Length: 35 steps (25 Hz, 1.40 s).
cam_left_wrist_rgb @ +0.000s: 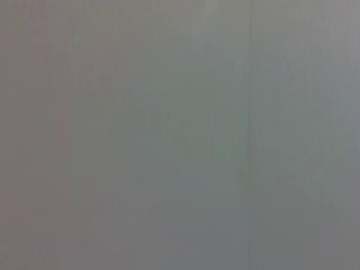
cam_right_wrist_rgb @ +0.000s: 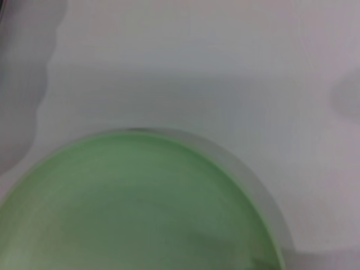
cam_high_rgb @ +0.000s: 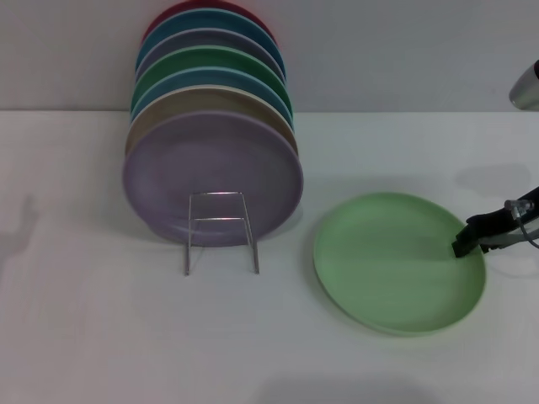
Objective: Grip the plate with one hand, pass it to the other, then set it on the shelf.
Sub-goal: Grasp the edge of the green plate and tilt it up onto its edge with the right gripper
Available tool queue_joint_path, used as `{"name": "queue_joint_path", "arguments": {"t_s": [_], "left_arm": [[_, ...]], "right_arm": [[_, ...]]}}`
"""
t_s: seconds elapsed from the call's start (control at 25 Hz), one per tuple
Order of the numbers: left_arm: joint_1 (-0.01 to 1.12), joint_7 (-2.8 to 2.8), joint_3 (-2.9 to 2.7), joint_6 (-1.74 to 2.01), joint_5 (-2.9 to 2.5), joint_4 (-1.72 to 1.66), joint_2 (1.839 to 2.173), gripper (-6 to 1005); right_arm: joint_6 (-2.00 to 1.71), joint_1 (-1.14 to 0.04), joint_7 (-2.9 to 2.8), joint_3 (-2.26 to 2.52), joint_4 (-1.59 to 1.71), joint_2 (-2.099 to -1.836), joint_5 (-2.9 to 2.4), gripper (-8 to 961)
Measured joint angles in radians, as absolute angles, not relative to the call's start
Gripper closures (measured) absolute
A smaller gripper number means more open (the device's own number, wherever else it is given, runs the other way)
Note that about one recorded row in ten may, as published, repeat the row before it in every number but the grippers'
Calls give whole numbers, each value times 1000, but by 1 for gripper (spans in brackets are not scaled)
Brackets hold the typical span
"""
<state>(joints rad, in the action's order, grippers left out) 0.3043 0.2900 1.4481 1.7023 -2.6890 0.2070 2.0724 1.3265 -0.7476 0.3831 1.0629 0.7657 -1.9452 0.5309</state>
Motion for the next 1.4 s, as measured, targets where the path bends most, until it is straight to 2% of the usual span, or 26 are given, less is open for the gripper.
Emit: {"name": "queue_joint_path", "arguments": {"t_s": [0.4, 0.56, 0.8, 1.32, 1.4], "left_arm": [[301, 303, 1449, 1703, -2689, 207, 2072, 157], [298, 304, 1449, 1706, -2689, 207, 2070, 156], [296, 304, 1449, 1715, -2689, 207, 2071, 156], [296, 304, 1448, 1722, -2689, 207, 2072, 157], [296, 304, 1448, 1722, -2689, 207, 2072, 157]], "right_arm": [[1327, -747, 391, 1063, 764, -1946, 531, 728], [1327, -747, 391, 1063, 764, -1947, 531, 787], [1327, -747, 394, 1064, 764, -1947, 531, 788], [1325, -740, 422, 1063, 782, -1961, 507, 888], [1328, -724, 433, 1060, 825, -1970, 507, 889]]}}
